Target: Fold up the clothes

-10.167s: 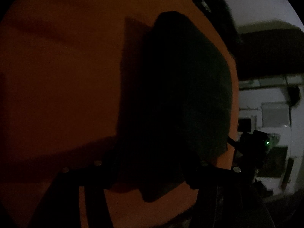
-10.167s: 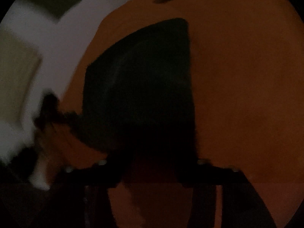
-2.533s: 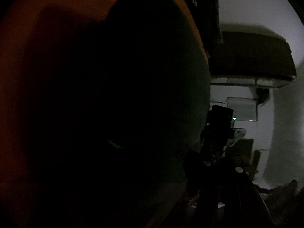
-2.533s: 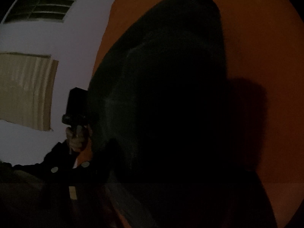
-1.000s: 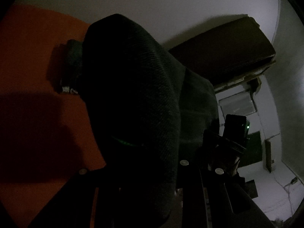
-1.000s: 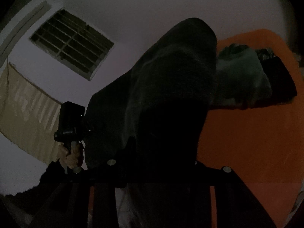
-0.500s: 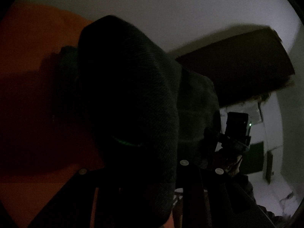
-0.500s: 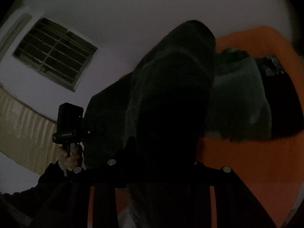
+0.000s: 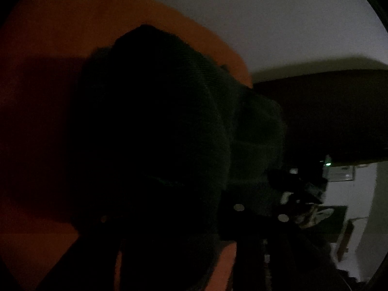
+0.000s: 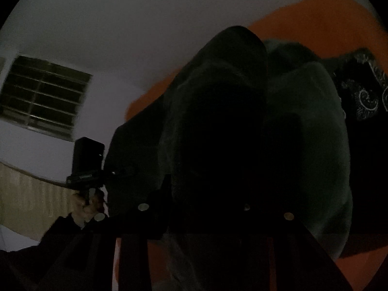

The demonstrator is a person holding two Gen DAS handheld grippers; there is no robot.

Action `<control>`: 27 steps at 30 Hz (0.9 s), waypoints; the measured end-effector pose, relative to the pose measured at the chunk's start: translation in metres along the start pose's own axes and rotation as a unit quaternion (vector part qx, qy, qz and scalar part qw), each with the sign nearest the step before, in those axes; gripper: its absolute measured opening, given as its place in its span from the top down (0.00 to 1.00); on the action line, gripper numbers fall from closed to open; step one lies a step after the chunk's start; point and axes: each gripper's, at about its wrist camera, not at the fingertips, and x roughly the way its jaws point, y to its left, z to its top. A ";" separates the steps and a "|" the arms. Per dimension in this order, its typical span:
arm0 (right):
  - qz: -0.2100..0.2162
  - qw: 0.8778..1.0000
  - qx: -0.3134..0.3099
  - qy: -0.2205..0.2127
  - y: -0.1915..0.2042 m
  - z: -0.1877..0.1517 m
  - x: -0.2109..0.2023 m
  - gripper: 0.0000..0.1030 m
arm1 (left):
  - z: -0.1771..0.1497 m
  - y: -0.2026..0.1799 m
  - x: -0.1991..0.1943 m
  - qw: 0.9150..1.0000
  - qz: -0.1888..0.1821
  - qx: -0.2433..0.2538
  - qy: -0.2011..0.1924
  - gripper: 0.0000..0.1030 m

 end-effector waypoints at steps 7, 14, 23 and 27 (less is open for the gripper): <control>-0.026 0.991 -0.073 0.113 -0.057 0.016 0.009 0.50 | 0.019 0.029 0.015 0.998 -0.051 -0.026 0.023 0.52; -0.109 0.988 -0.067 0.086 -0.066 0.011 -0.044 0.50 | -0.004 0.064 -0.048 0.996 0.051 -0.066 -0.010 0.46; -0.183 0.976 -0.104 0.059 -0.013 0.059 -0.014 0.47 | 0.058 -0.027 -0.022 0.992 0.097 -0.031 -0.068 0.41; -0.199 0.973 -0.105 0.058 -0.002 0.081 0.006 0.52 | 0.077 -0.053 0.012 0.983 0.158 -0.012 -0.087 0.59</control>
